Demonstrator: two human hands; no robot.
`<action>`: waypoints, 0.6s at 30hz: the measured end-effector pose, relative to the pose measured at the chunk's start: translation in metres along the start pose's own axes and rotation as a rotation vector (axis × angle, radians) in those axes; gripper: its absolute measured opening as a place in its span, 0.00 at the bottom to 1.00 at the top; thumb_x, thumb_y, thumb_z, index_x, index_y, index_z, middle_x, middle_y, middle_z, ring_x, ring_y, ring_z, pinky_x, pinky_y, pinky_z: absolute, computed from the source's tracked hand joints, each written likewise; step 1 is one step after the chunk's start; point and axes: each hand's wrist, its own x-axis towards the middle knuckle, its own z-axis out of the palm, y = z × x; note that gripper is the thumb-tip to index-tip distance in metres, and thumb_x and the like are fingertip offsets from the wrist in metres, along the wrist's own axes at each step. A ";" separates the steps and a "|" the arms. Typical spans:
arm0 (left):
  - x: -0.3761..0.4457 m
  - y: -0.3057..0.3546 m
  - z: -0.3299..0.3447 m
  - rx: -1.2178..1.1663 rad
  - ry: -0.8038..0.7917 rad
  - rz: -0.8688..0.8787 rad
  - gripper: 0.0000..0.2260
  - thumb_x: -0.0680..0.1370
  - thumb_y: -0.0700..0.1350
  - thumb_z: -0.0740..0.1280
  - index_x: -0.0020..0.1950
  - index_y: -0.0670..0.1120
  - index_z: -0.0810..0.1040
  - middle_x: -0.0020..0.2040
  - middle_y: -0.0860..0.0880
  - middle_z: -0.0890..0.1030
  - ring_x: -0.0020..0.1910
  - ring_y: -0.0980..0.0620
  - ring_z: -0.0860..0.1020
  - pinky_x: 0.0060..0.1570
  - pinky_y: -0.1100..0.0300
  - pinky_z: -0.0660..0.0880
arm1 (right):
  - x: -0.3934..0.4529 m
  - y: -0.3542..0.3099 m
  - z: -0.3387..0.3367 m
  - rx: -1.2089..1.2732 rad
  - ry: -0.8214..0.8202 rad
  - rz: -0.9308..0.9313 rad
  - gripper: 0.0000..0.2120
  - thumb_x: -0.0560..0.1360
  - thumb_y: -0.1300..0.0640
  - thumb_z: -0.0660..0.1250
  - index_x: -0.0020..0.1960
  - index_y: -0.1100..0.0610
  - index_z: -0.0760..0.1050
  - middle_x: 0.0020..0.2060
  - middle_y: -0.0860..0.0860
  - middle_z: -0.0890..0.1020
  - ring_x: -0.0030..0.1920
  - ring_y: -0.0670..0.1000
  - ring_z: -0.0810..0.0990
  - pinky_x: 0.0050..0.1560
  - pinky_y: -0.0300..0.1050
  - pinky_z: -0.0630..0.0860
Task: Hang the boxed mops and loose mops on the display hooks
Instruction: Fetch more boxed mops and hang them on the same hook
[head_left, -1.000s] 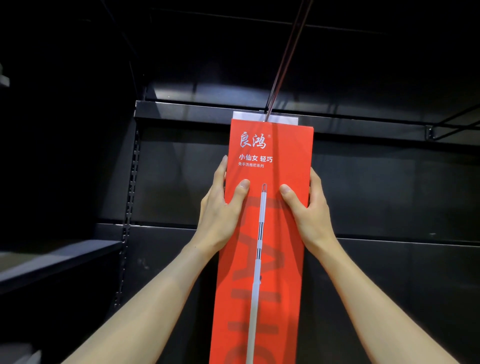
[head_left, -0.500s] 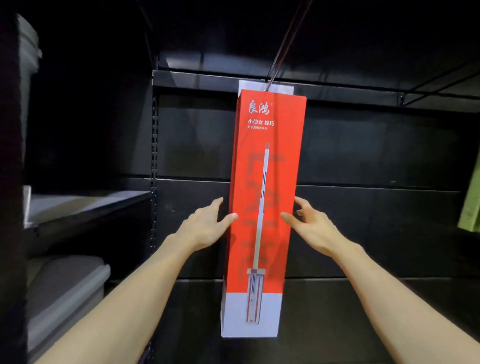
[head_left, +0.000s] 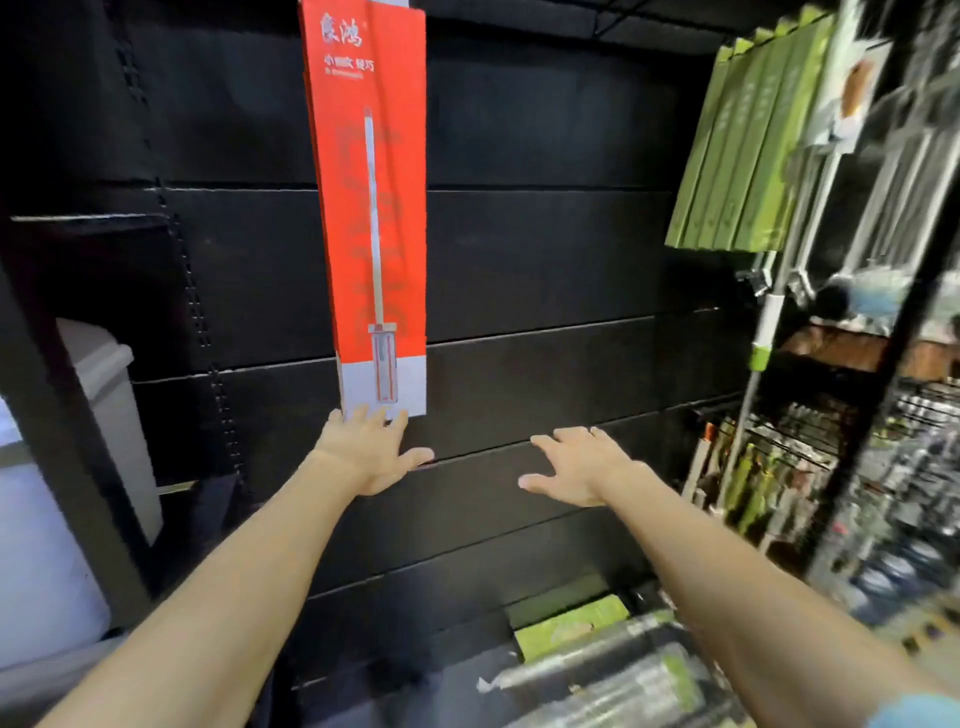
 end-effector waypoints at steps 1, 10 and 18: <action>-0.004 0.027 -0.004 0.004 0.017 0.048 0.38 0.82 0.71 0.43 0.86 0.50 0.51 0.84 0.44 0.59 0.83 0.40 0.56 0.79 0.39 0.58 | -0.026 0.019 0.009 0.008 -0.008 0.030 0.41 0.79 0.27 0.52 0.84 0.50 0.54 0.81 0.58 0.63 0.81 0.60 0.60 0.81 0.61 0.53; -0.081 0.340 -0.038 -0.018 0.056 0.555 0.38 0.82 0.72 0.43 0.86 0.51 0.52 0.85 0.44 0.58 0.84 0.42 0.57 0.79 0.41 0.61 | -0.292 0.221 0.064 0.068 -0.116 0.409 0.44 0.77 0.25 0.52 0.84 0.51 0.52 0.79 0.62 0.64 0.77 0.64 0.65 0.75 0.59 0.66; -0.159 0.567 -0.078 0.009 0.068 0.917 0.37 0.82 0.71 0.44 0.86 0.52 0.51 0.85 0.45 0.59 0.83 0.42 0.59 0.79 0.41 0.61 | -0.515 0.340 0.102 0.188 -0.111 0.821 0.40 0.80 0.29 0.56 0.84 0.52 0.55 0.80 0.61 0.61 0.78 0.62 0.64 0.76 0.57 0.65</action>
